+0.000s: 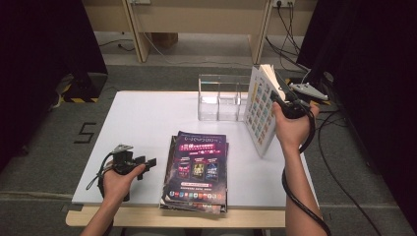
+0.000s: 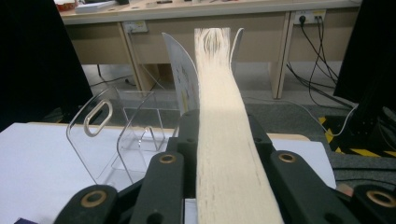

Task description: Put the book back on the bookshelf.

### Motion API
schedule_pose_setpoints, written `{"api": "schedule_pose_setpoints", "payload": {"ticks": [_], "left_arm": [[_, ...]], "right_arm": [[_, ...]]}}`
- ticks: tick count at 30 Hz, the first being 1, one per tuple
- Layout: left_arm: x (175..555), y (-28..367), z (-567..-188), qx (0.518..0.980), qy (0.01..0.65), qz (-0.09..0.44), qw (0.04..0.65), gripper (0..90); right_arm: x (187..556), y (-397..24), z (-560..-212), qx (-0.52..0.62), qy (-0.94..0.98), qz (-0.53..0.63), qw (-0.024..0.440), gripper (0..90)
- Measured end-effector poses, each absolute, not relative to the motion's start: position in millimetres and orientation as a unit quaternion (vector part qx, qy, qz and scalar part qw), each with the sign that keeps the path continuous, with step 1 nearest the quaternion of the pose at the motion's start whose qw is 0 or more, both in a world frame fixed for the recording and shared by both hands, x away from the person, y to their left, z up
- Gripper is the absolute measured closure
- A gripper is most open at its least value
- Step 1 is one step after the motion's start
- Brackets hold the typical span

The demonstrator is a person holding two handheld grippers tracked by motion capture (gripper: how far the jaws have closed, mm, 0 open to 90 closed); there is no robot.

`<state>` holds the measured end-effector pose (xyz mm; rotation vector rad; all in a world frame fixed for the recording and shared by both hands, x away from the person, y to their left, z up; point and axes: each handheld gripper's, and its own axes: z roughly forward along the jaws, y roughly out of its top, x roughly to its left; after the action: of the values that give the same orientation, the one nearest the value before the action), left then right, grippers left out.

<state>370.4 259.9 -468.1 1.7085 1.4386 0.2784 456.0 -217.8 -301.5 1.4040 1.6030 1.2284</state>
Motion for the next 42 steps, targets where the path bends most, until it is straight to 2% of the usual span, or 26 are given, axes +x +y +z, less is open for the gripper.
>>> {"api": "schedule_pose_setpoints", "payload": {"ticks": [42], "left_arm": [[372,265,-467,0.679,0.579,0.117,0.435,43.2]], "right_arm": [[479,-202,-286,0.537,0.596,0.479,0.357,74.3]]}}
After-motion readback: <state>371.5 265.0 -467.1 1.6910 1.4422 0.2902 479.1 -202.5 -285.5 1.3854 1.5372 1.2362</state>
